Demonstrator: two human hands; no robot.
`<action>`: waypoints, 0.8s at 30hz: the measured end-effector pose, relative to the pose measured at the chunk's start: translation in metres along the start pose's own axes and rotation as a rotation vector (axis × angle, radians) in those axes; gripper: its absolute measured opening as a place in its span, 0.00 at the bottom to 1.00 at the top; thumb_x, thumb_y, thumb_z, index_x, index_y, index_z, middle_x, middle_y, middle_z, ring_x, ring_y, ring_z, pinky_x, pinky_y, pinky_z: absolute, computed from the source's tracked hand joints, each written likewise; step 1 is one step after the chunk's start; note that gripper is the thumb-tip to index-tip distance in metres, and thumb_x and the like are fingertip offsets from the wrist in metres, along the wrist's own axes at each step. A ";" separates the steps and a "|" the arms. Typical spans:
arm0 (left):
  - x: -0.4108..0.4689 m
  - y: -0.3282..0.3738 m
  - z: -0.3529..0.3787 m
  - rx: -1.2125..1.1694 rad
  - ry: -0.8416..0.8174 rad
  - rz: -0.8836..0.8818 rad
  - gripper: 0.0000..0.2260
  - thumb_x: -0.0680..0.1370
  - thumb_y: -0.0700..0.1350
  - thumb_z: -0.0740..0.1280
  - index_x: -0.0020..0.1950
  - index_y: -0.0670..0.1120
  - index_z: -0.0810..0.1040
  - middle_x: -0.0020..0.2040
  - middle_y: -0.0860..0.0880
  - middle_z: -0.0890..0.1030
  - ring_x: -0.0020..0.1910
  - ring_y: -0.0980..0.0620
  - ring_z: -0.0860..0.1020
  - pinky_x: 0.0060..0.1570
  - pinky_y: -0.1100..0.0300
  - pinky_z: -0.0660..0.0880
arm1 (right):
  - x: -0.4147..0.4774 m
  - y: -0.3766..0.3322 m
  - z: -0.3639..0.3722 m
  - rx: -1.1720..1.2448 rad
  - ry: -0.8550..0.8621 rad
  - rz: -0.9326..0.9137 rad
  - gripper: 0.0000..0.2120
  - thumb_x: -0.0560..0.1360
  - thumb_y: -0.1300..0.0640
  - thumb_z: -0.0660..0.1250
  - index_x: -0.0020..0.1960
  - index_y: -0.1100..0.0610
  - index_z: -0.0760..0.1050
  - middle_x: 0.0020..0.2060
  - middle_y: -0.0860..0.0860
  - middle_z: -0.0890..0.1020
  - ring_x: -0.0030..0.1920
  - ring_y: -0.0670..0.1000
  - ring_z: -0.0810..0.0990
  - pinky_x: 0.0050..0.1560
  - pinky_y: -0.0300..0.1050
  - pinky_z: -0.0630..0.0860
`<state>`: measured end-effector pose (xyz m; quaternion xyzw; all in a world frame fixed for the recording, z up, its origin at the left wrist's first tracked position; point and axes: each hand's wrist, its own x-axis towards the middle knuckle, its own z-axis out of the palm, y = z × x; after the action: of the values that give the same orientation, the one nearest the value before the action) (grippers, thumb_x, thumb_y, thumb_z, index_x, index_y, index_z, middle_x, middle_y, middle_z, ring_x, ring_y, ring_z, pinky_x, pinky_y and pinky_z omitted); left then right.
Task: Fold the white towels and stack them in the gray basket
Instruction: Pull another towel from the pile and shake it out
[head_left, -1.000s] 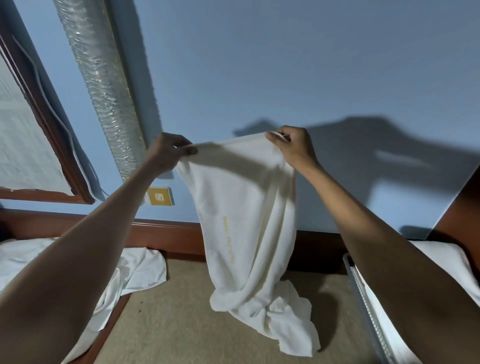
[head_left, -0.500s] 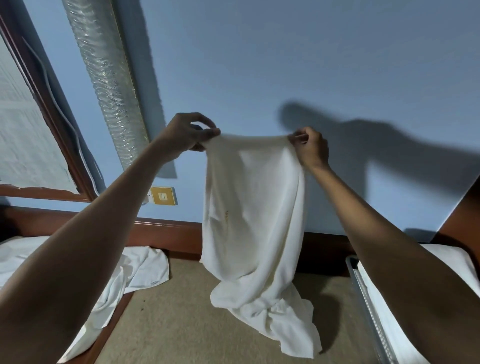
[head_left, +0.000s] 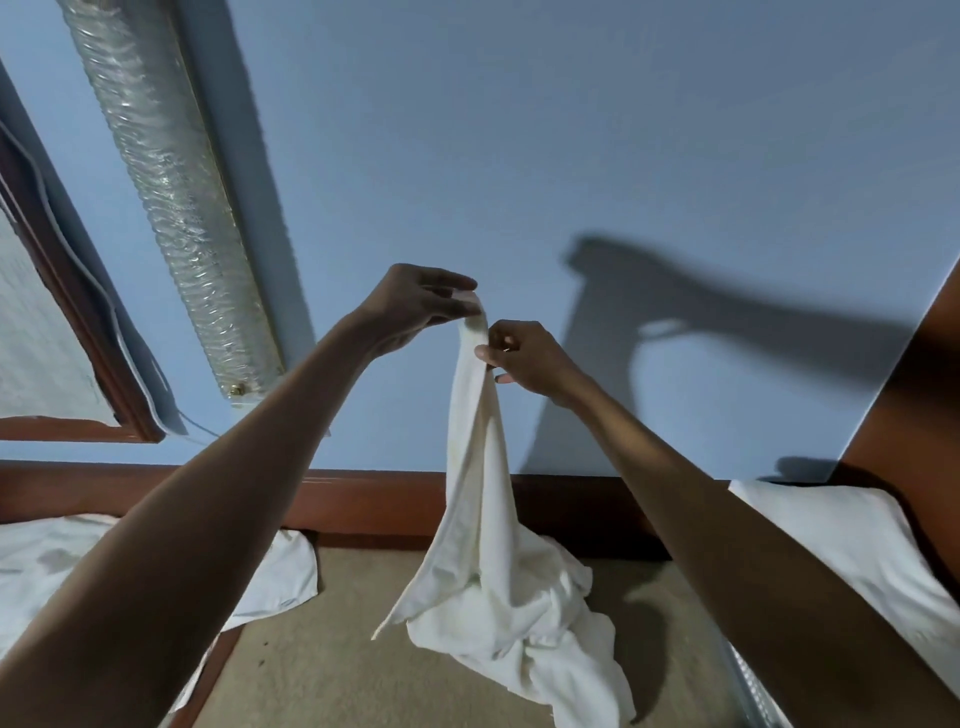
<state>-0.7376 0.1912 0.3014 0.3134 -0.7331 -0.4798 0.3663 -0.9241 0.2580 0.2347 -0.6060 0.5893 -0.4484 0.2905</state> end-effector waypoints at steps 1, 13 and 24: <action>0.000 -0.001 -0.003 0.114 0.034 0.039 0.16 0.73 0.35 0.78 0.61 0.38 0.84 0.51 0.42 0.86 0.49 0.52 0.86 0.50 0.65 0.80 | 0.000 0.000 -0.001 0.063 -0.027 0.009 0.05 0.81 0.59 0.68 0.46 0.58 0.77 0.42 0.53 0.82 0.46 0.52 0.82 0.52 0.51 0.84; -0.003 -0.043 -0.054 0.700 0.388 0.145 0.04 0.78 0.54 0.72 0.44 0.58 0.85 0.42 0.59 0.84 0.47 0.48 0.77 0.47 0.52 0.75 | 0.012 -0.003 -0.007 0.084 -0.110 0.017 0.29 0.73 0.34 0.70 0.43 0.62 0.78 0.39 0.52 0.81 0.42 0.49 0.78 0.47 0.48 0.72; -0.026 -0.093 -0.095 0.982 0.187 -0.337 0.10 0.78 0.49 0.75 0.56 0.46 0.87 0.56 0.47 0.85 0.57 0.43 0.81 0.58 0.50 0.78 | 0.002 0.019 -0.038 -0.054 -0.141 0.018 0.22 0.77 0.39 0.70 0.51 0.59 0.84 0.46 0.41 0.82 0.49 0.39 0.79 0.51 0.40 0.72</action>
<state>-0.6344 0.1353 0.2345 0.6030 -0.7752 -0.1020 0.1582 -0.9664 0.2603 0.2346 -0.6384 0.5848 -0.3858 0.3187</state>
